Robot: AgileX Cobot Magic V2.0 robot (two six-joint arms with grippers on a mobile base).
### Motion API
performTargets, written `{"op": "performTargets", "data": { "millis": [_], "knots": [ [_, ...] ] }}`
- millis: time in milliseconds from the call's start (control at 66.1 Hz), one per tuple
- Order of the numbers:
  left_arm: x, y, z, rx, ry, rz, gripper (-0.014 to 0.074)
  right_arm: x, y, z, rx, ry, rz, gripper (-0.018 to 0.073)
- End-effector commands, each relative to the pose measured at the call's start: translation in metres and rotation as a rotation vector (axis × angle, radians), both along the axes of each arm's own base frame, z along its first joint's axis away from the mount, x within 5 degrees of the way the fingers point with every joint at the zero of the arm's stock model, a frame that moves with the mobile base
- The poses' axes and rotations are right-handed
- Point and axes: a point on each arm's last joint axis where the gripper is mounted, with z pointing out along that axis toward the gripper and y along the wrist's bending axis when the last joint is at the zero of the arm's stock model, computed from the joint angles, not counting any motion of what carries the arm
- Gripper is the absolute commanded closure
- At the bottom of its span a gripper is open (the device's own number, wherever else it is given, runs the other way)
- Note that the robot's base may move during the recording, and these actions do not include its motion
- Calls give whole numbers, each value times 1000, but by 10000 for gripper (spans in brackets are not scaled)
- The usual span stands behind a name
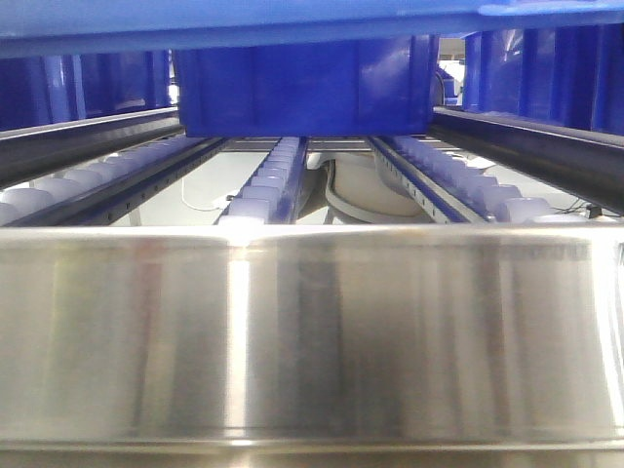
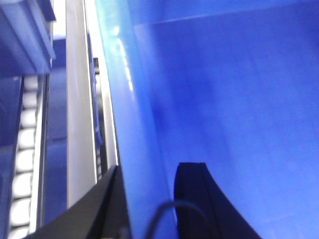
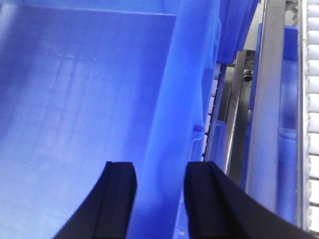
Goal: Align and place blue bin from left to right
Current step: 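Lift the gripped blue bin up off the rack with both grippers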
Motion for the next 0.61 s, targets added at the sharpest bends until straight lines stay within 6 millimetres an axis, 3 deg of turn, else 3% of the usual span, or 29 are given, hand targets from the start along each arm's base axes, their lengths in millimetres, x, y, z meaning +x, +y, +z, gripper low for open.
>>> {"op": "performTargets", "data": {
  "millis": [0, 288, 590],
  "knots": [
    [-9, -7, 22, -88, -138, -45, 708, 1, -10, 13, -28, -111, -60, 629],
    [13, -14, 18, -93, -133, -47, 708, 2, -15, 14, -81, -129, -89, 629],
    [15, -14, 24, -97, -148, -48, 708, 4, -15, 13, -83, -126, -89, 629]
  ]
}}
